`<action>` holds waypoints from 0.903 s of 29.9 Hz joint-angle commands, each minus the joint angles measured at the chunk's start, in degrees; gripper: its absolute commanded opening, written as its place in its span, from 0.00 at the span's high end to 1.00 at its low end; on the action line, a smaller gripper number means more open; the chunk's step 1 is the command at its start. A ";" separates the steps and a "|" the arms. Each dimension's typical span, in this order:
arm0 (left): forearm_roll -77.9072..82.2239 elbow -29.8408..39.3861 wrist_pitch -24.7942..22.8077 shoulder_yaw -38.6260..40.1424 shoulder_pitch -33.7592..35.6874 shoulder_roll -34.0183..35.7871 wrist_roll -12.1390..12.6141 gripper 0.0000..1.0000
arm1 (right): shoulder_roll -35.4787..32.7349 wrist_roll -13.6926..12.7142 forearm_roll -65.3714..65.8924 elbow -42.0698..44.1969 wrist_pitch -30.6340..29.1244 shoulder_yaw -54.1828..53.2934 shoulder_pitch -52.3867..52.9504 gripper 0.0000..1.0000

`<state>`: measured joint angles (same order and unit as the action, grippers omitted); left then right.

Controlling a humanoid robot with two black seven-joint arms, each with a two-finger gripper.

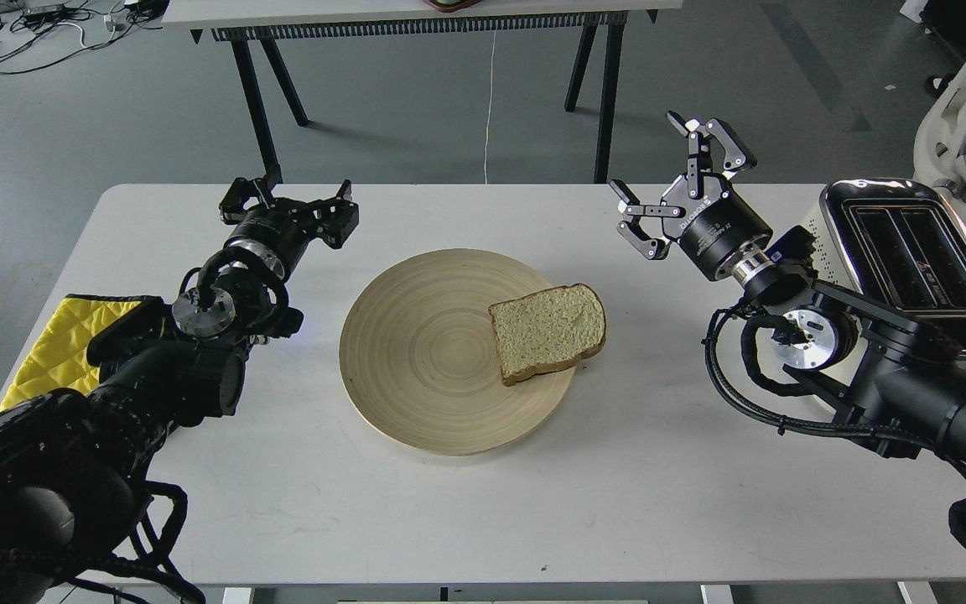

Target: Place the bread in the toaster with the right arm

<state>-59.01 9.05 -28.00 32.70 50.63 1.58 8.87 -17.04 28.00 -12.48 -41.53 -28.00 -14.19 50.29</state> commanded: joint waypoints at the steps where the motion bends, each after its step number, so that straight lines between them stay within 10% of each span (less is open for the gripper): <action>1: 0.03 0.00 0.00 -0.01 0.00 0.00 0.00 0.00 | 0.07 0.00 0.09 0.05 0.00 -0.05 0.77 0.01; 14: 0.03 0.00 0.00 -0.01 0.00 0.00 0.00 0.00 | -4.93 0.00 8.07 -5.05 4.62 1.71 1.12 0.01; 27: 0.03 0.00 0.00 -0.01 0.00 0.00 0.00 0.00 | 0.42 0.00 15.12 -6.37 27.90 9.09 3.67 0.01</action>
<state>-58.97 9.05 -28.00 32.69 50.63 1.58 8.87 -19.13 28.00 2.69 -47.75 -4.66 -6.48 53.60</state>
